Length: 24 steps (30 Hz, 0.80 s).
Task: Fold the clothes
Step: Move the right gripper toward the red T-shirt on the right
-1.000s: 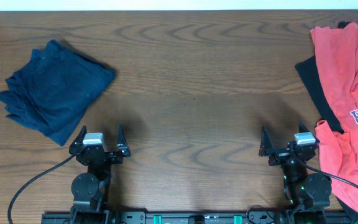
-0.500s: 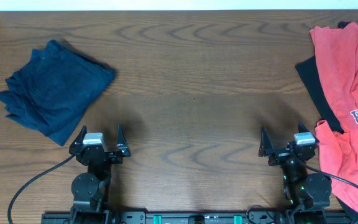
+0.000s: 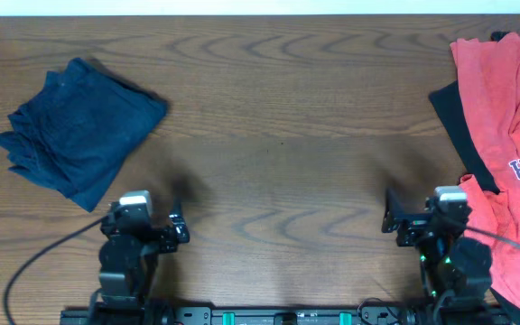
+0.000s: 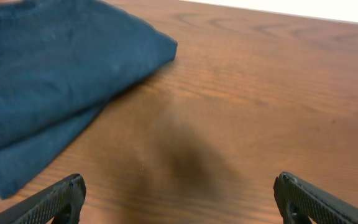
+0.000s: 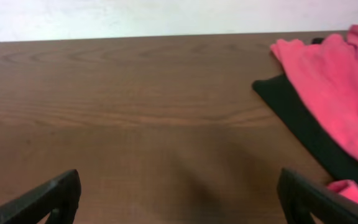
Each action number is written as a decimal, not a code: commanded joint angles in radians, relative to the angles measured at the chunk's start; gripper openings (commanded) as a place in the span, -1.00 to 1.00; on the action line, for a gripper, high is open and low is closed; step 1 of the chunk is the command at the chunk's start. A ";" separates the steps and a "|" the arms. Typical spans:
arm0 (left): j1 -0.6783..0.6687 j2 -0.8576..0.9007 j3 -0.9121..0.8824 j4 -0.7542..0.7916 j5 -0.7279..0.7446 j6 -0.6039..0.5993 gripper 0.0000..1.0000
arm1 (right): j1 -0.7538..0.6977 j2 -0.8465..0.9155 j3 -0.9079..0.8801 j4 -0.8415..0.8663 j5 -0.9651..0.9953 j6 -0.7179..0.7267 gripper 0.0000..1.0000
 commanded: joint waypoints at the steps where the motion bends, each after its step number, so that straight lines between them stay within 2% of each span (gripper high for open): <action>1: 0.007 0.118 0.148 -0.059 0.007 -0.065 0.96 | 0.006 0.147 0.138 -0.084 0.053 0.027 0.99; 7: 0.007 0.370 0.349 -0.220 0.106 -0.064 0.96 | 0.004 0.525 0.382 -0.340 0.053 0.026 0.99; 13: 0.007 0.509 0.410 -0.290 0.161 -0.065 0.96 | 0.004 0.802 0.530 -0.405 -0.021 0.028 0.99; 15: 0.007 0.531 0.410 -0.291 0.161 -0.064 0.96 | -0.004 0.853 0.532 -0.402 0.053 0.094 0.98; 17: 0.007 0.549 0.410 -0.291 0.161 -0.065 0.96 | -0.033 0.913 0.527 -0.410 0.204 0.252 0.98; 20: 0.007 0.567 0.410 -0.295 0.161 -0.065 0.96 | -0.103 1.001 0.525 -0.429 0.363 0.407 0.98; 24: 0.007 0.576 0.410 -0.294 0.161 -0.064 0.96 | -0.225 1.110 0.525 -0.403 0.447 0.457 0.99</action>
